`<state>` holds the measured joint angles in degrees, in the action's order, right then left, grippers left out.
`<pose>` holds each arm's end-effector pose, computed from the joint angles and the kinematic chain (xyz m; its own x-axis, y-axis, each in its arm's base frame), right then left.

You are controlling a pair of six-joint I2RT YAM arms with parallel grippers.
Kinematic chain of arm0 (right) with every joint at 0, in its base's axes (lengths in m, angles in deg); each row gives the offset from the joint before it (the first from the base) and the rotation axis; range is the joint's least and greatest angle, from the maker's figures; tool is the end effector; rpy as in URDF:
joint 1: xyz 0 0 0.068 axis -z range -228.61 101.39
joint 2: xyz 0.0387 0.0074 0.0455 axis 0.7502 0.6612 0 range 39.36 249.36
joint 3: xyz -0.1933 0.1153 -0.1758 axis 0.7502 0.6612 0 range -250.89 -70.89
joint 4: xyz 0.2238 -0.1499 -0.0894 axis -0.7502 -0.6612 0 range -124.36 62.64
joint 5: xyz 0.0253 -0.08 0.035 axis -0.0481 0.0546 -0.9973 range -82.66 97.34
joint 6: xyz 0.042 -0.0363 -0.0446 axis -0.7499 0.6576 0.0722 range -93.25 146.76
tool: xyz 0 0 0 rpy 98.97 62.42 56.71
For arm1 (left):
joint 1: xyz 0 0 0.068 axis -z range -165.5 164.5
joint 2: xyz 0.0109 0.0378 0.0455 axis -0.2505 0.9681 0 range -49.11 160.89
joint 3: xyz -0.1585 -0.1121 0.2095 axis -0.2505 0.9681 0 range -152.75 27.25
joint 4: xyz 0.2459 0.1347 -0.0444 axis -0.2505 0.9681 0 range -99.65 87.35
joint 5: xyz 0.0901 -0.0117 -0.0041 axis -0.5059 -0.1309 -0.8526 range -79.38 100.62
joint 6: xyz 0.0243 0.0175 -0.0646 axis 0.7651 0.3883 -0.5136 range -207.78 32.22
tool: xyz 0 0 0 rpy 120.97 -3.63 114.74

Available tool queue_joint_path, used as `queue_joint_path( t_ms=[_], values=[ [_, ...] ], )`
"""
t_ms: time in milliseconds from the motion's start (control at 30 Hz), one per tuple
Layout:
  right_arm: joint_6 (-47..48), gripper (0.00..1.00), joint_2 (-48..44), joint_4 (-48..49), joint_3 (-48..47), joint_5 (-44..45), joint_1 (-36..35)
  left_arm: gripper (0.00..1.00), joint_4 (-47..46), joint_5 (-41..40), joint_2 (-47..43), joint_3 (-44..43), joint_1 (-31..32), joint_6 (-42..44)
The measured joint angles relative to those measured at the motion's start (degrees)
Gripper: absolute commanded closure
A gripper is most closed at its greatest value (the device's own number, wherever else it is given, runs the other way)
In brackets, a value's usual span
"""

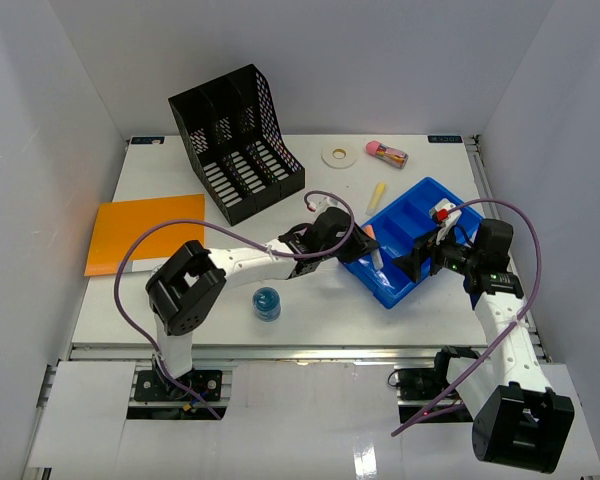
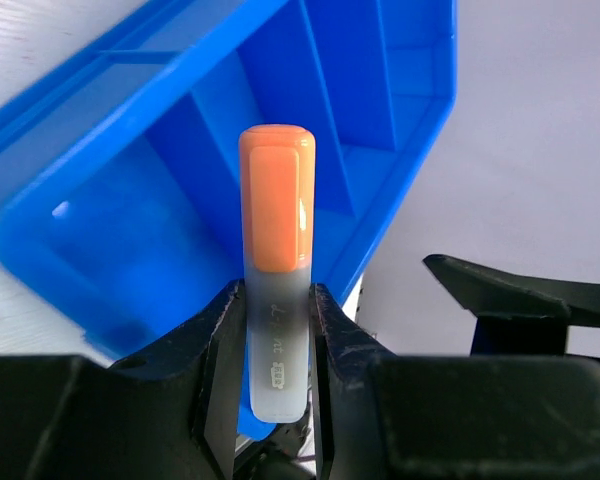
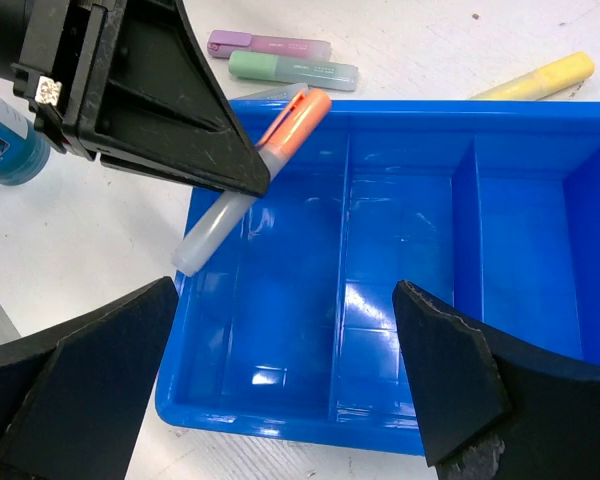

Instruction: Organize the desk

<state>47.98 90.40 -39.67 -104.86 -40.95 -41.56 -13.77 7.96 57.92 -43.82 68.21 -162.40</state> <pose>0.2224 0.0166 0.2521 -0.2497 -0.2118 -0.9449 -0.7019 0.7118 0.0260 0.2784 -0.3744 0.1995 -0.8367 -0.4879 -0.2489 -0.0937 0.5752 -0.8126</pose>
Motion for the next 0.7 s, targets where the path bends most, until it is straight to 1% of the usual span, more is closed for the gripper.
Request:
queue_joint_path(
  t_ms=[100, 167, 200, 367, 533, 667, 700],
  values=[
    [-0.04, 0.05, -0.09, 0.01, 0.0, 0.03, 0.0, 0.84, 0.76, -2.29, 0.97, -1.97, 1.13, -0.88],
    [-0.05, 0.05, -0.09, 0.01, 0.0, 0.05, 0.0, 0.8, 1.04, -3.54, 1.38, -2.72, 1.58, -1.41],
    [-0.06, 0.05, -0.09, 0.0, 0.0, 0.06, 0.0, 0.76, 1.16, -4.05, 1.59, -2.99, 1.74, -1.66],
    [-0.06, 0.05, -0.09, 0.0, 0.0, 0.15, 0.0, 0.65, 1.66, -4.81, 3.56, -4.14, 1.93, -2.46],
    [-0.06, 0.05, -0.09, 0.0, 0.0, 0.15, 0.0, 0.43, 2.74, -4.85, 5.28, -4.21, 2.0, -3.02],
    [-0.05, 0.06, -0.09, 0.0, 0.0, 0.13, 0.0, 0.28, 2.44, -4.85, 5.26, -4.95, 2.33, -2.69],
    [-0.04, 0.06, -0.09, 0.0, 0.0, 0.13, 0.0, 0.27, 2.43, -4.87, 5.26, -5.06, 2.43, -2.56]
  ],
)
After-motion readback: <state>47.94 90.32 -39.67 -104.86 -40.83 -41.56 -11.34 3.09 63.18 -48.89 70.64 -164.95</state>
